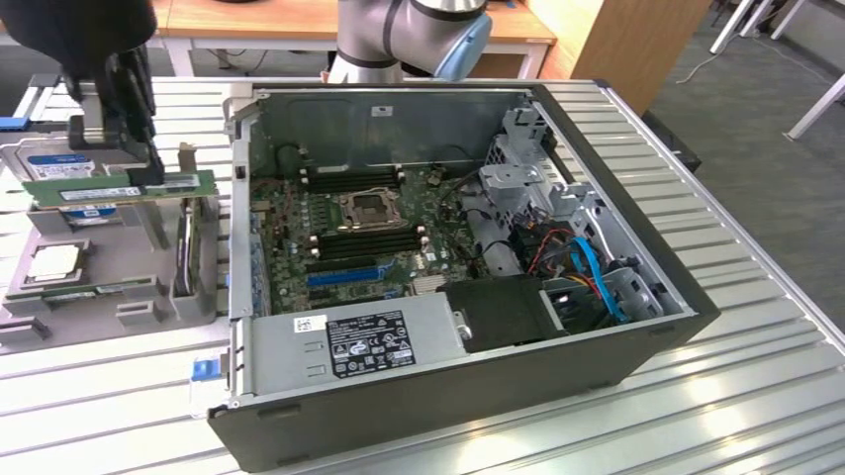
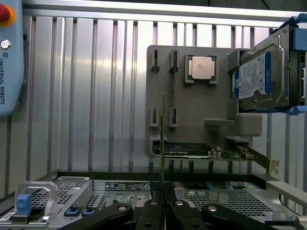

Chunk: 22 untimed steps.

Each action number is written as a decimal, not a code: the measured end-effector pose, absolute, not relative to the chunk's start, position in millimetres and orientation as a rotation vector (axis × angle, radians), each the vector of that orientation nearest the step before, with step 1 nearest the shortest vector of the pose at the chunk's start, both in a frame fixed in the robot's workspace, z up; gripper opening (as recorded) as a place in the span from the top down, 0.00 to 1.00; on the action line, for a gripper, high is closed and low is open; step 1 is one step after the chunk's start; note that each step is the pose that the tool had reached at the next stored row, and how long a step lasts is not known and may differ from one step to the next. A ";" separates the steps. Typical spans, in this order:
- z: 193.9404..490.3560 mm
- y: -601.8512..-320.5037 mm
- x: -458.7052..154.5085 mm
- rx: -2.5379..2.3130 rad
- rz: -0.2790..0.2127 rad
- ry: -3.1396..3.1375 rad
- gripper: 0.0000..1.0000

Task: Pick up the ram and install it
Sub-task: 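Pick up the ram and move it above insertion slot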

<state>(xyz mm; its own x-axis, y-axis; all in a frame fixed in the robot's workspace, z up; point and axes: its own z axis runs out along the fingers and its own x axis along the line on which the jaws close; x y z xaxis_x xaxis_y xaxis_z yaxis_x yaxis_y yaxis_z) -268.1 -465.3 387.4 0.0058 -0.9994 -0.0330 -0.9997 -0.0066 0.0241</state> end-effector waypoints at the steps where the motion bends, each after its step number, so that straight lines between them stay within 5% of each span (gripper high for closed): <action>1: 387.5 -465.3 -264.8 -2.225 0.063 2.209 0.88; 22: 387.5 -465.3 -196.8 -2.256 0.064 2.177 0.88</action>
